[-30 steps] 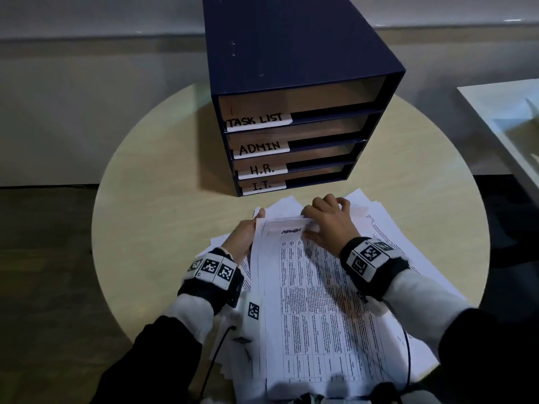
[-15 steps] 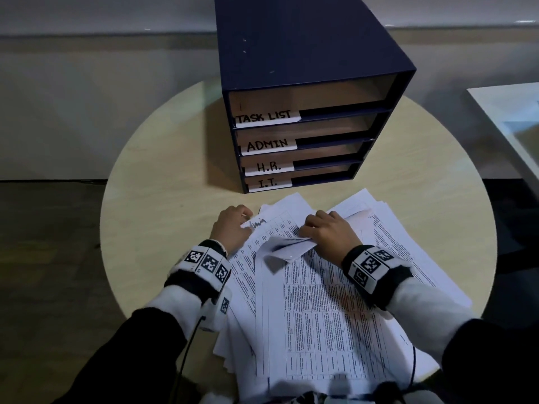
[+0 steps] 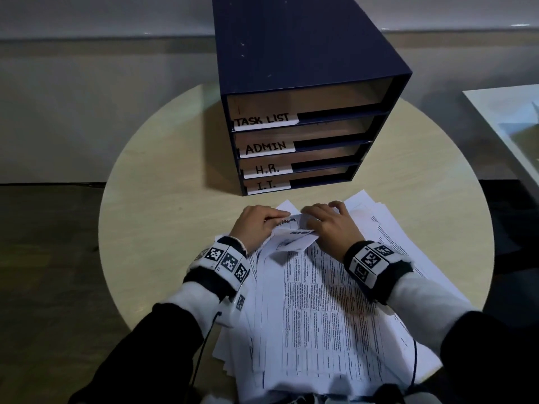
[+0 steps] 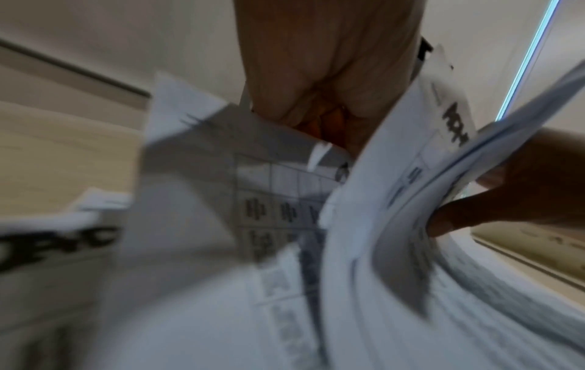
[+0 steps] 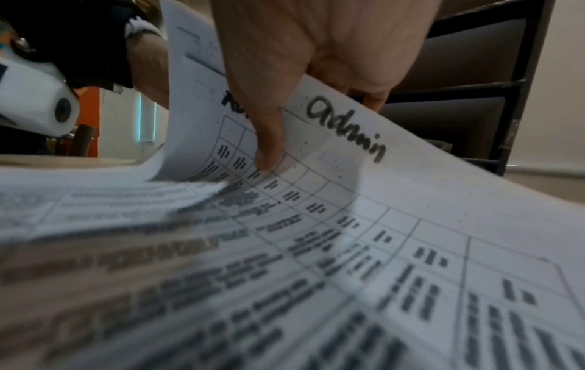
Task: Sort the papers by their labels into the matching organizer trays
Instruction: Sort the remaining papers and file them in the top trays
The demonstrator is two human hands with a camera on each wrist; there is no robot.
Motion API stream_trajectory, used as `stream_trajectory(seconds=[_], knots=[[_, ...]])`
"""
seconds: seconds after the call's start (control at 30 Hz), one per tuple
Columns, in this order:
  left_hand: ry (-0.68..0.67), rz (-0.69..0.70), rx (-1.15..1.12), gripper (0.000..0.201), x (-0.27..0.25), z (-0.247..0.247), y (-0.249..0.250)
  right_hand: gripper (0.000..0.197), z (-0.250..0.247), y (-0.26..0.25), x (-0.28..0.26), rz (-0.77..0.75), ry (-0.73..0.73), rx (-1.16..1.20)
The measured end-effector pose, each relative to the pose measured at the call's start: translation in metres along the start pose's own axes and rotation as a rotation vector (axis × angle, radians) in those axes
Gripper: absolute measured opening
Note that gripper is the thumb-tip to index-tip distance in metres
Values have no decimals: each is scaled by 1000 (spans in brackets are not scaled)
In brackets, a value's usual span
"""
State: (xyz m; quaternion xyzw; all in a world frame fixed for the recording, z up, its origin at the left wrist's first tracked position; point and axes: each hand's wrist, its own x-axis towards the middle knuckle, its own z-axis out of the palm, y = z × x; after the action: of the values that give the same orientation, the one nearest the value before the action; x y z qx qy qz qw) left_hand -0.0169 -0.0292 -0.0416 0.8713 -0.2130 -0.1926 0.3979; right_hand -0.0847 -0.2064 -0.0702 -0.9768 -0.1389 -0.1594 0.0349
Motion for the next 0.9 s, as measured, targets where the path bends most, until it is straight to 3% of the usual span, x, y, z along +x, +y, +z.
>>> stream_trajectory(seconds=[0.1,0.33,0.47,0.53,0.63,0.7,0.8,0.9], knots=[[-1,-64,79,26,-6,-8,-18,41,2,9,-8,95,-10,-96],[303,-307,13,7,-11,-11,-41,41,6,19,-14,193,21,-135],[400,-377,-45,30,-10,-5,-41,47,5,22,-14,152,11,-12],[367,-345,-70,28,-9,-6,-41,56,2,20,-15,86,-15,33],[252,-280,43,9,-6,-12,-41,66,-1,9,-14,11,-23,86],[218,-244,67,14,-6,-16,-41,66,0,3,-12,-22,-7,103],[162,-205,-118,14,-5,-18,-31,64,3,-3,-10,-74,19,130],[-20,-161,-390,8,-7,-24,-16,52,6,-5,-9,-81,7,102]])
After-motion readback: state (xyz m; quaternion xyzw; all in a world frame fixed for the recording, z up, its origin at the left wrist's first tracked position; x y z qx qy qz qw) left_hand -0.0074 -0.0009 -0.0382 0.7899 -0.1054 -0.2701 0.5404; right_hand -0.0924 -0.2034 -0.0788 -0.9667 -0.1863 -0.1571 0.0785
